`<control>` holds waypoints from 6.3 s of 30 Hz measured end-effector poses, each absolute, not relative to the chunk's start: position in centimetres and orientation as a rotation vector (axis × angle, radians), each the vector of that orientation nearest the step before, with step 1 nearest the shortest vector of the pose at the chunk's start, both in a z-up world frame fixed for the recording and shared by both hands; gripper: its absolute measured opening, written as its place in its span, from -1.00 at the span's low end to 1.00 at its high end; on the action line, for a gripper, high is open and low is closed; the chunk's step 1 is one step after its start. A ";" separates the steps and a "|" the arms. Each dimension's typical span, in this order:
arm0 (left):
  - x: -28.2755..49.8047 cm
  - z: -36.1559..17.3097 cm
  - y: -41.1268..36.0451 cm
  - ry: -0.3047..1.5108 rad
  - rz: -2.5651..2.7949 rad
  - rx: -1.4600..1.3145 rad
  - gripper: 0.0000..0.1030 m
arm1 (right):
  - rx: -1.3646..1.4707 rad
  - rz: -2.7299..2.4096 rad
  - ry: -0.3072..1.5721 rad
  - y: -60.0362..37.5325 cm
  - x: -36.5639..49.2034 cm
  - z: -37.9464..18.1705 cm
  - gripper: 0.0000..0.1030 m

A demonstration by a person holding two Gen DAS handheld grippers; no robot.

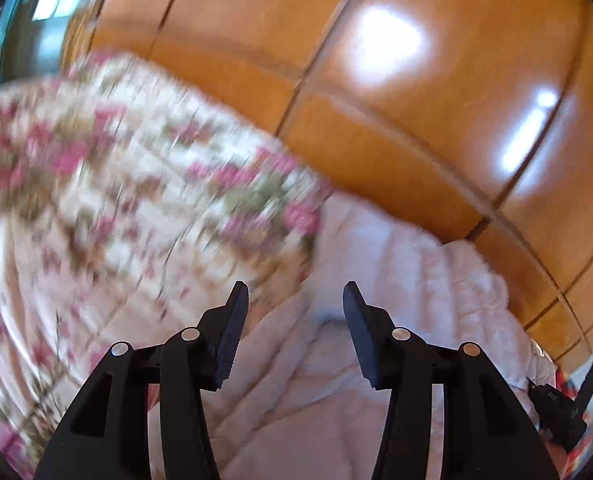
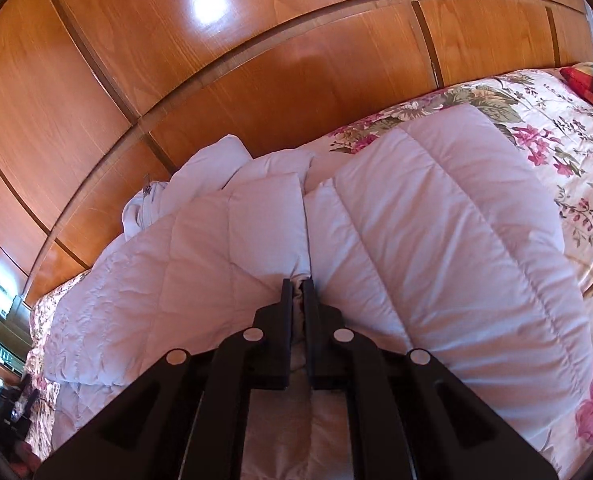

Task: Fold small clothes

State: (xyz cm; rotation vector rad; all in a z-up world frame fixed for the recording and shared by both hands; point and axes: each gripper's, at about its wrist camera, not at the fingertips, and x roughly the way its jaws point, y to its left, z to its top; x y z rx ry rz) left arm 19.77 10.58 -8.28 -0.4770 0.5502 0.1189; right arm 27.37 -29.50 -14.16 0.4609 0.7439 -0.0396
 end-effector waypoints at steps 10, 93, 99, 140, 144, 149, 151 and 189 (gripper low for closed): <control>31.0 -9.2 4.3 0.758 0.049 -0.221 -0.06 | 0.434 -0.040 0.735 -29.2 27.3 -14.0 -0.88; 5.6 -14.3 19.9 0.962 -0.381 -0.620 0.67 | 0.734 0.218 0.906 -39.2 -2.9 -13.8 0.58; 3.2 -14.4 18.9 0.998 -0.480 -0.627 0.67 | 0.740 0.344 0.922 -37.0 -5.1 -13.7 0.56; -2.2 -7.3 12.7 0.895 -0.858 -0.626 -0.66 | 0.916 0.724 0.635 -36.8 -8.9 -7.5 -0.69; -2.8 -6.6 13.1 0.884 -0.909 -0.691 -0.66 | 0.970 0.729 0.606 -37.9 -10.8 -7.3 -0.69; -4.8 -6.6 14.1 0.869 -0.971 -0.776 -0.66 | 1.042 0.661 0.583 -39.4 -14.4 -7.2 -0.69; -5.2 -7.1 14.4 0.865 -0.977 -0.805 -0.66 | 1.084 0.649 0.559 -40.1 -15.7 -7.2 -0.69; 15.4 -6.0 15.4 0.780 -0.906 -1.174 -0.66 | 1.223 0.576 0.621 -40.0 4.7 -6.8 -0.73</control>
